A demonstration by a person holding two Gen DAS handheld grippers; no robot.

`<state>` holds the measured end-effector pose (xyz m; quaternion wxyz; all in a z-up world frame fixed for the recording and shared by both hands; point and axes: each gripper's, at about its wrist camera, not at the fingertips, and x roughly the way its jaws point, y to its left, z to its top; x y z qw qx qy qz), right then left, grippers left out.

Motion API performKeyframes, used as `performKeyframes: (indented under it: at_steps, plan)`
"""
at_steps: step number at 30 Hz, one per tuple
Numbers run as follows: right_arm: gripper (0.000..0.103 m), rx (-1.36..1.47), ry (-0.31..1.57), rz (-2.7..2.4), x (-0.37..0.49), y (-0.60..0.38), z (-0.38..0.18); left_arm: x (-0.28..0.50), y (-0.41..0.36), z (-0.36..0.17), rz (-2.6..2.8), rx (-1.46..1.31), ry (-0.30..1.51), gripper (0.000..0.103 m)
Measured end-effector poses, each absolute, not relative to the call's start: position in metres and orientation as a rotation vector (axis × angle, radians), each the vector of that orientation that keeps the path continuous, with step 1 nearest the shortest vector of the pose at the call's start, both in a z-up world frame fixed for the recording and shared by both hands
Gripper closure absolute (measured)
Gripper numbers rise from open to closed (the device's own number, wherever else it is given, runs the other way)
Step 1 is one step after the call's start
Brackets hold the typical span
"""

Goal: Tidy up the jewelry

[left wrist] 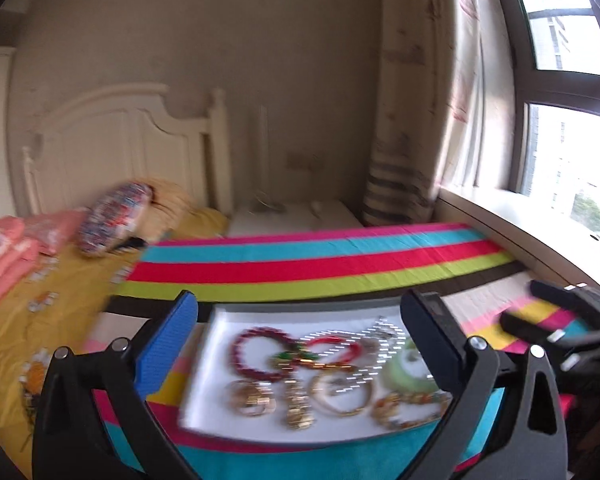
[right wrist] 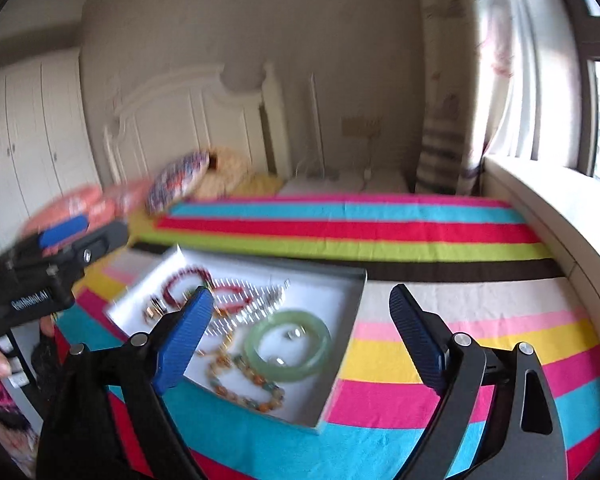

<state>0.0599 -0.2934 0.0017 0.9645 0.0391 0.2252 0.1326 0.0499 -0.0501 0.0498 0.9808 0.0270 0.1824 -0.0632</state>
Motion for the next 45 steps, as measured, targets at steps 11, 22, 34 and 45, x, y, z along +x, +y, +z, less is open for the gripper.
performKeyframes:
  at_steps: [11,22,34,45]
  plan:
    - [0.017,0.075,0.37,0.304,0.014,-0.263,-0.002,-0.001,-0.034,0.013,-0.057,0.155,0.332,0.002]
    - [0.017,-0.003,0.43,0.153,0.013,-0.23,-0.047,0.003,-0.018,-0.026,-0.109,-0.027,0.429,0.002]
    - [0.017,0.014,0.453,0.151,0.016,-0.224,-0.052,0.019,-0.022,-0.034,-0.15,-0.012,0.469,0.002]
    - [0.017,0.023,0.475,0.104,0.021,-0.229,-0.059,0.016,-0.027,-0.036,-0.132,0.012,0.461,0.002]
